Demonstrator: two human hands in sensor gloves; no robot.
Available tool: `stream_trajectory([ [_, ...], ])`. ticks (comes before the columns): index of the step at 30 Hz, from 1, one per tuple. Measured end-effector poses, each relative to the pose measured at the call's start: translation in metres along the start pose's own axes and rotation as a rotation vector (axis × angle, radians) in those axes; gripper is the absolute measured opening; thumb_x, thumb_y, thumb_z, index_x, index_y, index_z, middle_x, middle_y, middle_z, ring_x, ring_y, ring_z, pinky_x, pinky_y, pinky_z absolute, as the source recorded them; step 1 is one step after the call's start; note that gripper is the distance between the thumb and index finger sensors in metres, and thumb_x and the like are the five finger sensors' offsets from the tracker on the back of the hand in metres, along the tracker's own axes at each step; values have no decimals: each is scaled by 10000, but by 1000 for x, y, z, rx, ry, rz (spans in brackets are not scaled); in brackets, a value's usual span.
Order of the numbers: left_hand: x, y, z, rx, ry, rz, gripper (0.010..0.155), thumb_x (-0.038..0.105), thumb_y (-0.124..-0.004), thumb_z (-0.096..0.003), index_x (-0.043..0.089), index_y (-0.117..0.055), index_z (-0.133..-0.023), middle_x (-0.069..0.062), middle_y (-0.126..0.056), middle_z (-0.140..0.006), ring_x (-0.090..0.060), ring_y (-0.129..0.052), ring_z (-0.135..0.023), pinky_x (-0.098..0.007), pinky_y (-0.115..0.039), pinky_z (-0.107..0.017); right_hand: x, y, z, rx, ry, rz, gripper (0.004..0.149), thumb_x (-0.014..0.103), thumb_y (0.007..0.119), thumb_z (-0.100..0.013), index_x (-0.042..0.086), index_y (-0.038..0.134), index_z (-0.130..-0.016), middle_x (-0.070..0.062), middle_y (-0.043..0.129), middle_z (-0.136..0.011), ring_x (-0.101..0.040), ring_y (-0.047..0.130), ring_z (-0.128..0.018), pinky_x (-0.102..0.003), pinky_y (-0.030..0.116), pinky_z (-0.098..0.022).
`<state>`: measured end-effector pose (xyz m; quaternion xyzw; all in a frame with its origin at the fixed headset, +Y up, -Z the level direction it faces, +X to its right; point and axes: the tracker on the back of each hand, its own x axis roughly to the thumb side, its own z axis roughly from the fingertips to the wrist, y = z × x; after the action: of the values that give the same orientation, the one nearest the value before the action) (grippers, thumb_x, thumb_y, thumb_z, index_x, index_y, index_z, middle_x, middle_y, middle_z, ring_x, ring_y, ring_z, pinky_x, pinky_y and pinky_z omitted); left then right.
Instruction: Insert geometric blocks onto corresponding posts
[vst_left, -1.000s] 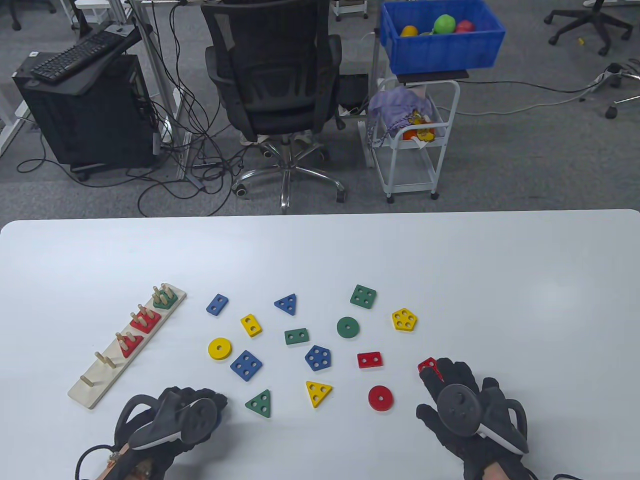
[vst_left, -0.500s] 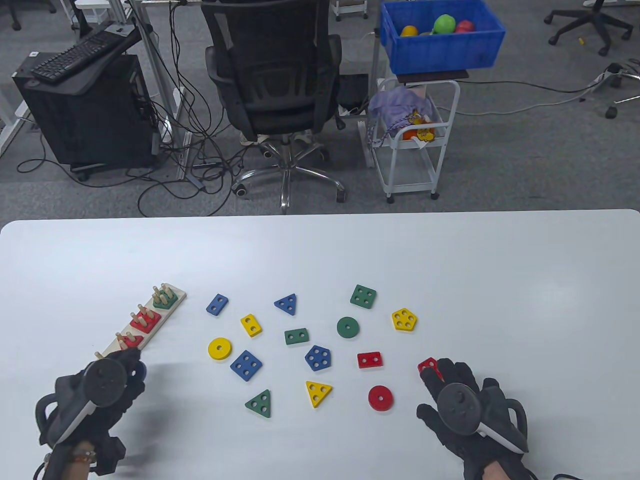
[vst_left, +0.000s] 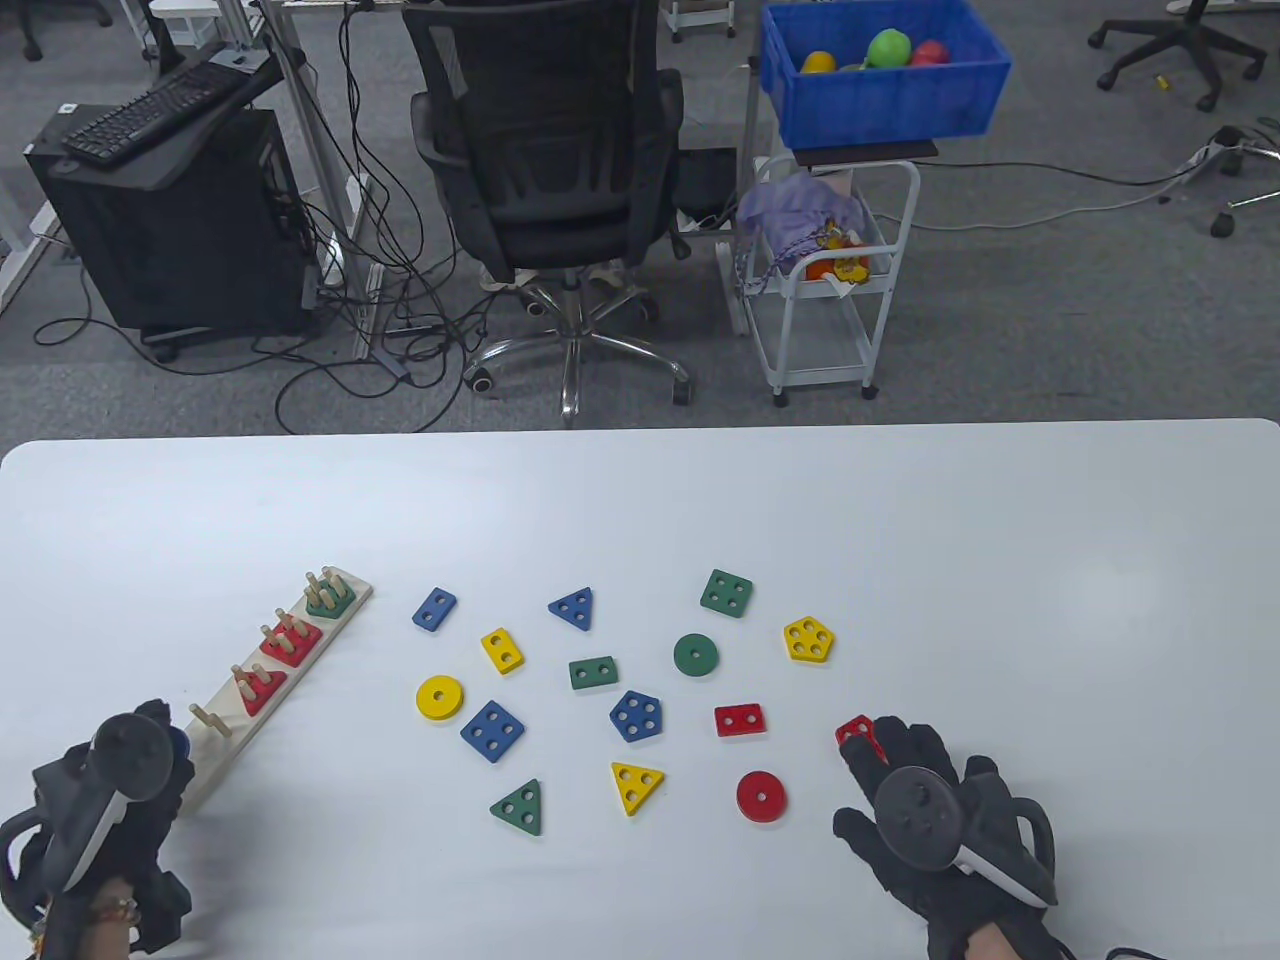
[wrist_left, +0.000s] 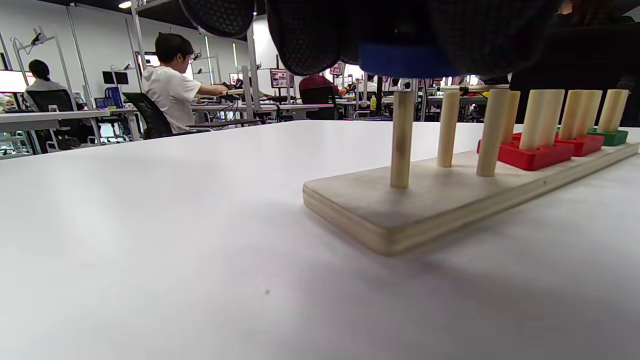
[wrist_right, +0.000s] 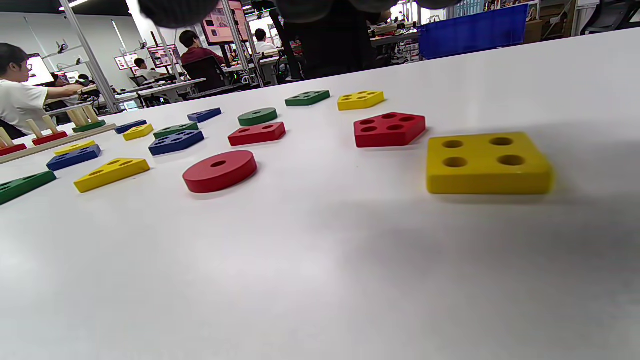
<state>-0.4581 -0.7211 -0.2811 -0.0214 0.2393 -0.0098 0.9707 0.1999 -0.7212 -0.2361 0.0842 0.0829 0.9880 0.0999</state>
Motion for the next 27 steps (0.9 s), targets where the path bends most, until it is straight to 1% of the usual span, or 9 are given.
stream_trajectory([
  [4,5,-4,0,-13,-7,-37,659,491,-827,-440,426,-566,-1041,127,-634,-1148,-186,-708,-1064,-529,-570,-808,0,0,0,0,0,0,669,528,580,-516,191,414,-1069,-216,335,-1129,-510,365,-1028,-807,320,-624],
  [7,6,-5,-2,-11,-3,-33,650,493,-822,-442,427,-572,-1038,125,-628,-1149,-168,-707,-1066,-527,-571,-807,0,1,0,4,-1,2,667,527,580,-517,191,415,-1069,-218,334,-1129,-509,365,-1028,-807,321,-624],
  [13,5,-3,0,5,27,-53,652,494,-830,-438,422,-580,-1036,120,-641,-1143,-173,-715,-1061,-526,-577,-804,0,1,0,0,0,2,667,527,581,-516,191,419,-1068,-218,341,-1128,-509,372,-1027,-806,326,-624],
  [18,5,-4,1,-10,37,-55,652,494,-822,-444,419,-575,-1042,117,-639,-1150,-179,-726,-1058,-527,-581,-802,0,1,0,3,0,3,666,527,580,-517,190,418,-1069,-219,341,-1128,-510,373,-1027,-806,326,-624],
  [20,5,-6,0,-25,44,-69,664,497,-820,-444,416,-562,-1050,109,-610,-1169,-182,-711,-1068,-527,-576,-805,0,1,0,4,0,2,667,527,580,-517,190,417,-1069,-219,341,-1128,-510,372,-1026,-806,326,-623],
  [21,5,-6,1,-28,46,-76,681,504,-821,-440,415,-547,-1058,93,-568,-1193,-194,-684,-1088,-535,-561,-811,0,1,0,4,0,2,667,527,581,-516,190,418,-1068,-218,340,-1129,-511,373,-1026,-805,326,-624],
  [23,6,-2,3,-3,40,-63,706,516,-821,-436,413,-526,-1069,71,-511,-1219,-214,-653,-1107,-541,-551,-813,0,1,0,4,0,1,666,527,581,-516,192,418,-1068,-218,341,-1128,-510,372,-1027,-806,326,-624],
  [26,14,8,9,48,5,-28,692,514,-818,-440,406,-539,-1064,71,-533,-1209,-209,-665,-1098,-533,-562,-809,0,1,0,1,1,-2,669,528,581,-515,191,416,-1069,-218,340,-1129,-511,372,-1027,-806,326,-624],
  [27,20,13,13,66,-26,-11,686,514,-817,-442,405,-545,-1062,73,-541,-1206,-205,-673,-1091,-526,-569,-807,0,1,0,0,2,-2,666,527,580,-518,191,416,-1070,-218,340,-1129,-510,373,-1027,-806,326,-623],
])
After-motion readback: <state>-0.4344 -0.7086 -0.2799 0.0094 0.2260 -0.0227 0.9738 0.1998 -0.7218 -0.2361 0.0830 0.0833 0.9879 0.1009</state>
